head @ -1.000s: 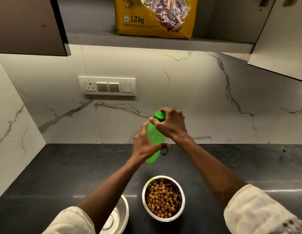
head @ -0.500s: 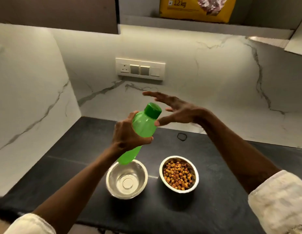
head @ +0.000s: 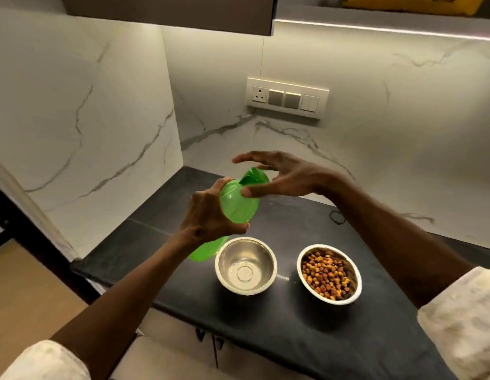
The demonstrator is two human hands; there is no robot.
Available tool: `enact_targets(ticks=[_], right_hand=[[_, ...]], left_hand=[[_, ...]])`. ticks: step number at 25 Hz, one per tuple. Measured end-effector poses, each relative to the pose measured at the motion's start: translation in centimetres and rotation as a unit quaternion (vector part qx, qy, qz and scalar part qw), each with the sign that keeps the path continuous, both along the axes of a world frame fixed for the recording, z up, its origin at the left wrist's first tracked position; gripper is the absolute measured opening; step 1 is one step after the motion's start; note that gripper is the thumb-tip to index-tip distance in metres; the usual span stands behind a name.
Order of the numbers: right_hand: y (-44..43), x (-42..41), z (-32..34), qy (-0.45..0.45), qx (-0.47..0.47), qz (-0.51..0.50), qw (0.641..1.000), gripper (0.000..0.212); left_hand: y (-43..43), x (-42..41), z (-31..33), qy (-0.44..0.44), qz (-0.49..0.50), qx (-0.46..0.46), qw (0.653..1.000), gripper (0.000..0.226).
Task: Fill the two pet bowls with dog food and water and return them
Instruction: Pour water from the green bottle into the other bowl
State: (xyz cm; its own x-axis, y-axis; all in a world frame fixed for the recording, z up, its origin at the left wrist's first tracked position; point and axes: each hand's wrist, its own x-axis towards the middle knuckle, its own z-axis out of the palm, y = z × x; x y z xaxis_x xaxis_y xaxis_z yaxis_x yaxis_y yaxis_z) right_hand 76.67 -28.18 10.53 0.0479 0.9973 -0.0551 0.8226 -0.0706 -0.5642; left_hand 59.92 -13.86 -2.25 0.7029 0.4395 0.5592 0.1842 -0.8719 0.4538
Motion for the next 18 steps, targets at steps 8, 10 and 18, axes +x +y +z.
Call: enact_targets(ticks=[8, 10, 18], right_hand=[[0.6, 0.1, -1.5, 0.027, -0.052, 0.058, 0.997, 0.050], [0.9, -0.7, -2.5, 0.050, -0.043, 0.024, 0.998, 0.061], [1.2, -1.6, -6.2, -0.109, -0.001, 0.043, 0.993, 0.049]], left_hand=[[0.5, -2.3, -1.3, 0.068, -0.023, -0.011, 0.997, 0.109], [0.6, -2.7, -1.7, 0.076, -0.026, -0.015, 0.997, 0.110], [1.3, -4.3, -3.4, 0.143, -0.069, -0.042, 0.986, 0.110]])
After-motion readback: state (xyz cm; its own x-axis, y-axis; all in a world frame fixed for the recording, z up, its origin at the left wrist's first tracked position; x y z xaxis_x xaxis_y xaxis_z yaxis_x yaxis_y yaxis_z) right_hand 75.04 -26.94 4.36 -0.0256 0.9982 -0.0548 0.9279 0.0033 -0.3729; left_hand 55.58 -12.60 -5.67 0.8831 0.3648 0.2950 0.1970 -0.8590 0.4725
